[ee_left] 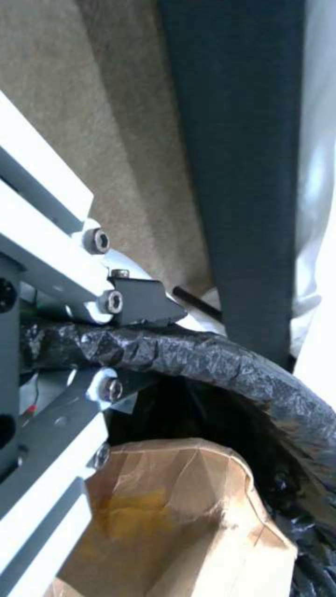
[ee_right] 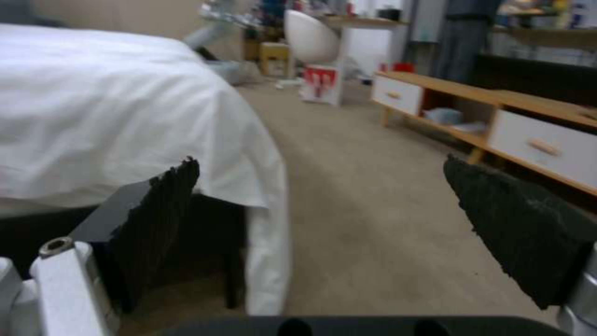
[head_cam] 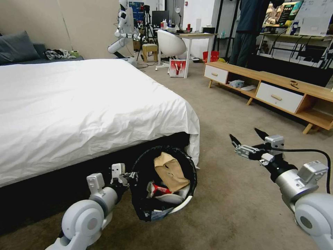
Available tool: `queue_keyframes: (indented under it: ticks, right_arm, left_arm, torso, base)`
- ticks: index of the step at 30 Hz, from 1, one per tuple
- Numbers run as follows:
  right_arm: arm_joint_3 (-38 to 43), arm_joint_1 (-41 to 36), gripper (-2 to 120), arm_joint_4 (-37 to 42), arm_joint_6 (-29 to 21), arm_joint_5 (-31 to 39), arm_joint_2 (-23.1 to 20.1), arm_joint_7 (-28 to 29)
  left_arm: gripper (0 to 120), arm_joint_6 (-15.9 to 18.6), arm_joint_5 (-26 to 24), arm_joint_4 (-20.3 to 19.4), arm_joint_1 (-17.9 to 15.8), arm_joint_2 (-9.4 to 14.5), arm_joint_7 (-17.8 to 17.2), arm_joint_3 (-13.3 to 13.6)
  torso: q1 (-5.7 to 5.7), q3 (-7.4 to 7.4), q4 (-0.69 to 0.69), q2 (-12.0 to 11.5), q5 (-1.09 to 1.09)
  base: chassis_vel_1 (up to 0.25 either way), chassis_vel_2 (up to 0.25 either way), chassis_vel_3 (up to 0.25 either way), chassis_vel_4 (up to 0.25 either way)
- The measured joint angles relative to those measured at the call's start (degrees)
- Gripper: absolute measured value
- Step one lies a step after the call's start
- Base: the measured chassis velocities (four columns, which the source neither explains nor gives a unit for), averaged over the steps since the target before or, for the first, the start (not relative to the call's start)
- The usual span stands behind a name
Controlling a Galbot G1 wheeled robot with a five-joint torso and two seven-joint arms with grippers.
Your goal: Pick up the trash bin and place the garbage on the floor into it.
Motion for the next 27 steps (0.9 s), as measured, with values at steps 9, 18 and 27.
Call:
queue_keyframes:
  ticks: [9, 18, 27]
  right_arm:
    - [0.3, -0.9, 100, -2.1, 0.6, -3.7, 2.2, 0.6]
    - [-0.5, -0.6, 100, -2.8, 1.0, -4.5, 2.8, 0.4]
    - [-1.0, -0.1, 100, -3.7, 1.8, -4.8, 2.7, 0.0]
  left_arm:
    - [2, 0.1, 0.4, -3.0, 1.2, -0.6, -0.5, -1.2]
    - [2, 0.2, 1.2, -3.8, 1.7, -0.7, -1.0, -1.0]
    - [2, 0.1, 1.3, -4.6, 2.1, -0.9, -1.4, -1.3]
  torso:
    - [0.0, 0.0, -0.01, 0.0, 0.0]
    - [0.0, 0.0, 0.0, 0.0, 0.0]
    - [0.0, 0.0, 0.0, 0.0, 0.0]
  base:
    - [0.0, 0.0, 0.0, 0.0]
    - [0.0, 0.0, 0.0, 0.0]
    - [-0.008, -0.01, -0.01, -0.012]
